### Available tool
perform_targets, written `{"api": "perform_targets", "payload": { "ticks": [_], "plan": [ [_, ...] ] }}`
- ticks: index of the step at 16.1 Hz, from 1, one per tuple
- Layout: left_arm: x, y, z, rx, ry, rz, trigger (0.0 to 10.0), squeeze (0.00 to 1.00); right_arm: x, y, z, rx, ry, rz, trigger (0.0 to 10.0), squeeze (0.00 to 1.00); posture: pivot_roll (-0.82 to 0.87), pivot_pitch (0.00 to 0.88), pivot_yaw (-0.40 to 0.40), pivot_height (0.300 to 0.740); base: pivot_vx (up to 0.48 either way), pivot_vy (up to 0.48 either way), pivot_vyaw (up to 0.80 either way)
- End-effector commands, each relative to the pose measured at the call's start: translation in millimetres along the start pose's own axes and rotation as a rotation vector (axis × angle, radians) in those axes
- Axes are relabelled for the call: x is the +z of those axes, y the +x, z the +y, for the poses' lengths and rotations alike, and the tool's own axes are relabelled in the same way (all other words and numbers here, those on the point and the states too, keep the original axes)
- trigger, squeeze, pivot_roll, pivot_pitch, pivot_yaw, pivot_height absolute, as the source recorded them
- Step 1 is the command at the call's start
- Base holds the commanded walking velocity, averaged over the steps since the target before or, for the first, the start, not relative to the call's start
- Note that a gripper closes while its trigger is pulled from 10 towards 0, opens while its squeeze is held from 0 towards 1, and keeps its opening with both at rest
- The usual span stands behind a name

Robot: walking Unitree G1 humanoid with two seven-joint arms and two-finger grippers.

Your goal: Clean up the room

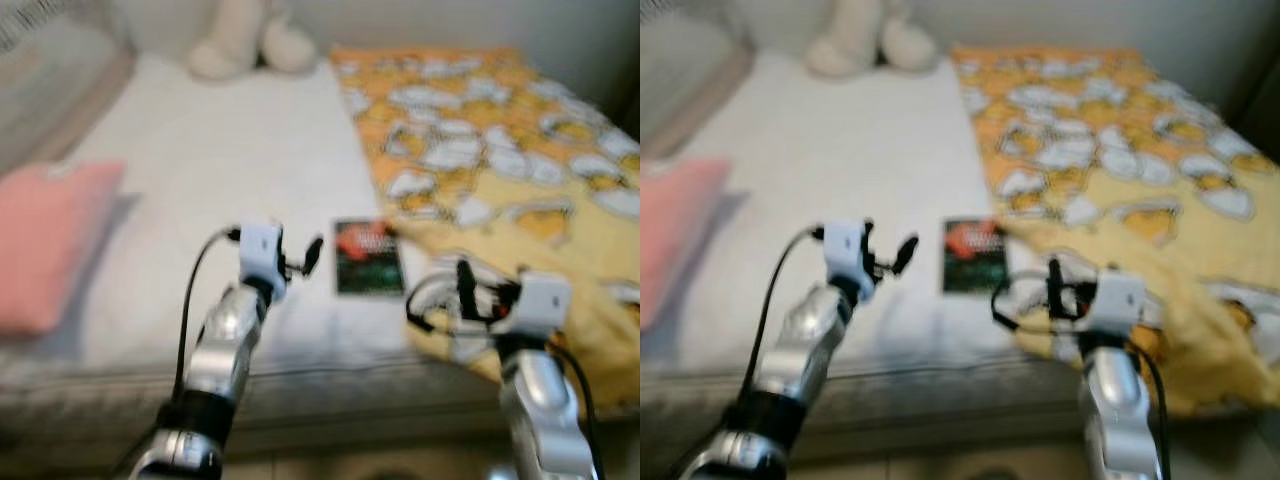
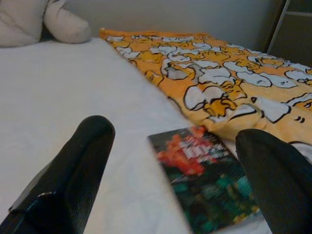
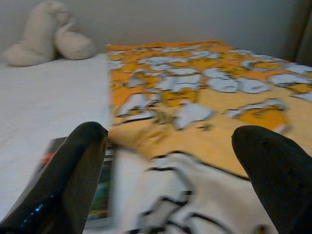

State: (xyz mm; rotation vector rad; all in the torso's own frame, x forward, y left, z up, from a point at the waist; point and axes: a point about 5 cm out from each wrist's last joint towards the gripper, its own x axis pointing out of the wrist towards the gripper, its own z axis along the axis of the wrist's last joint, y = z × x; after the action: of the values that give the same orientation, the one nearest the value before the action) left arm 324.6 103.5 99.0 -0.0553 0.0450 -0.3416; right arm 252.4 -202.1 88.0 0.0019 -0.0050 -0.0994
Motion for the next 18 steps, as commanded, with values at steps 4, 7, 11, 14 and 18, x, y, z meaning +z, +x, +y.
{"api": "perform_targets", "payload": {
  "ticks": [4, 7, 11, 14, 18],
  "plan": [
    [0, 5.2, 1.7, -0.006, 0.003, 0.016, 10.0, 0.0, 1, 1.9, 1.8, 0.017, -0.028, -0.001, 10.0, 0.0, -0.15, 0.0, 0.037, 0.74, 0.072, 0.096, 0.0],
    [0, 10.5, -1.9, -0.014, 0.016, 0.027, 10.0, 0.0, 1, 3.4, 3.6, 0.036, -0.044, -0.002, 10.0, 0.0, -0.15, 0.0, 0.032, 0.74, 0.394, 0.199, 0.0],
    [-2, 12.7, -5.5, -0.031, 0.012, 0.037, 10.0, 0.0, -3, 3.5, 6.1, 0.055, -0.045, 0.027, 10.0, 0.0, -0.16, 0.0, 0.029, 0.74, 0.448, 0.0, -0.37],
    [-3, 14.6, -5.4, -0.019, 0.008, 0.046, 10.0, 0.0, -6, -0.2, 3.5, 0.044, -0.041, 0.032, 10.0, 0.0, -0.16, 0.0, 0.03, 0.74, 0.45, 0.0, -0.49],
    [-8, 23.9, 21.9, 0.161, 0.119, 0.18, 10.0, 0.0, -4, -1.6, 3.2, 0.041, -0.047, 0.029, 10.0, 0.0, -0.17, 0.0, 0.026, 0.74, 0.111, 0.0, 0.0]
  ]
}}
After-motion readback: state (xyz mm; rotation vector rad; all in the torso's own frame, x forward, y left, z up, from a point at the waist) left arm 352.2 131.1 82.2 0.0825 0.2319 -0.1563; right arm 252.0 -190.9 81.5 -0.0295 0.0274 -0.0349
